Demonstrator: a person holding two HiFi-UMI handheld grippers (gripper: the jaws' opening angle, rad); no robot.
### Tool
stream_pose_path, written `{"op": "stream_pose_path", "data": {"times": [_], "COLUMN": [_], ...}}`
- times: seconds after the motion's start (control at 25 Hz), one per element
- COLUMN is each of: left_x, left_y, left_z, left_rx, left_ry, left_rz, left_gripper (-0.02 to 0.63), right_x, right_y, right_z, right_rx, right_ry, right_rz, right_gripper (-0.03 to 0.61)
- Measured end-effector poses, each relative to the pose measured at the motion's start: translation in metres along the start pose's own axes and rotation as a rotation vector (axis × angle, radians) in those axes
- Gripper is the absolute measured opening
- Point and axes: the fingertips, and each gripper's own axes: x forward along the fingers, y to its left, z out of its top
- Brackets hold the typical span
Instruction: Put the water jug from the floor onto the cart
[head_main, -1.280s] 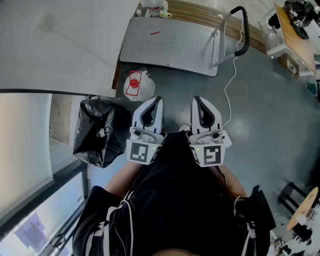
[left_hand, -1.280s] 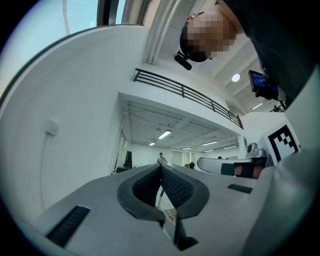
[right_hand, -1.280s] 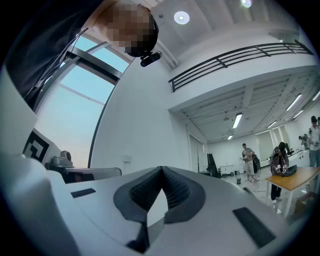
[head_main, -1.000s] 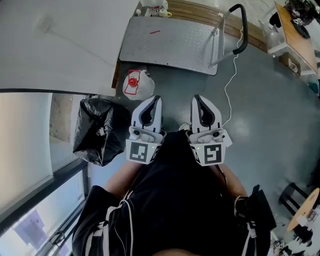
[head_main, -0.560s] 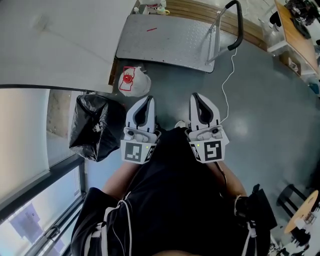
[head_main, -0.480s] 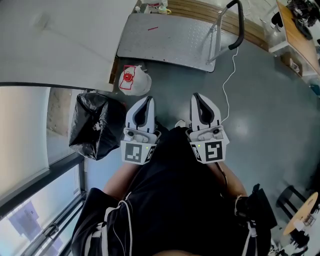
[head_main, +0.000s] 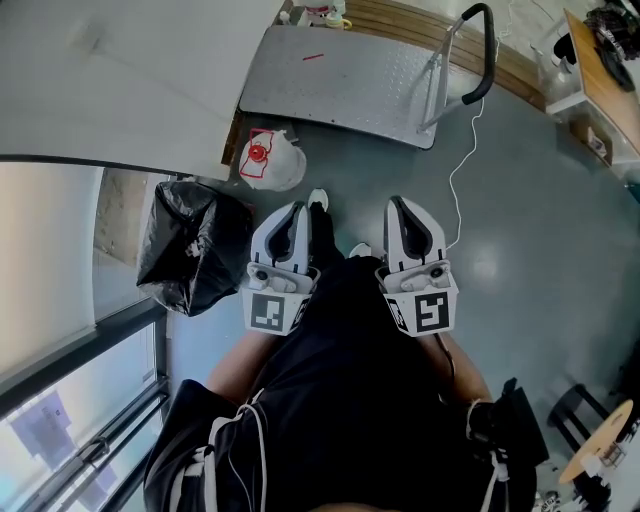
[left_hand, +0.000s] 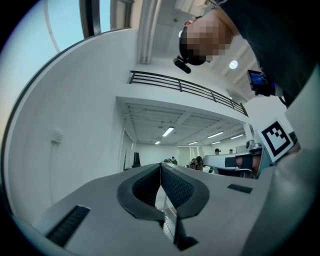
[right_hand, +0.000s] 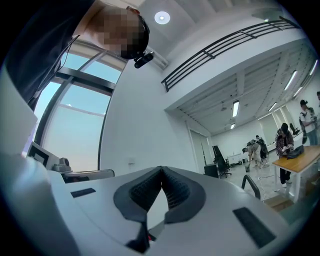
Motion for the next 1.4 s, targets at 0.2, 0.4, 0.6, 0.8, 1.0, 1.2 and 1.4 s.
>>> {"op": "stream_pose_path", "data": {"times": [0.2,0.4,0.6,0.8,1.0,1.2,1.4], "left_x": [0.015,0.047,0.091,0.137,0.171,0.196,0.195], "left_y": [-0.01,0.021,0.045,0.088,0.154,0.205,0.232], "left_z": [-0.011,-0.032,-0.054,-0.062,-0.069,-0.085,-0.127], "left_rx": [0.025,-0.038,-0.001,-0.01,-0.011,-0.006,-0.028], "left_ry": [0.012,0.041,0.091,0.13,0.141,0.169,0.262], "left_rz": [-0.086,-0.092,-0.168,-0.213,-0.196,-0.176,-0.121], "left_gripper": [0.017,0.017,0.018,0.018,0.018,0.018,0.018], "right_x": [0.011,0.041,0.1,0.18,0.256,0.313,0.336], "right_y": [-0.007,-0.017,-0.025,-0.034,-0.031,-0.029,-0.03], "right_z": [-0.004,-0.006,-0.007,-0.007,-0.017,-0.027,-0.033], "right_rx": [-0.011,-0.051,-0.093,-0.098,-0.101,-0.088,-0.092], "right_ry": [0.01,0.009,0.014,0.008,0.026,0.035,0.058], "right_rz": [-0.024,-0.045,-0.04,-0.045,-0.036,-0.036,0.01], "right_gripper": [0.014,0.014,0.014,0.014,0.014,0.014,0.014]}}
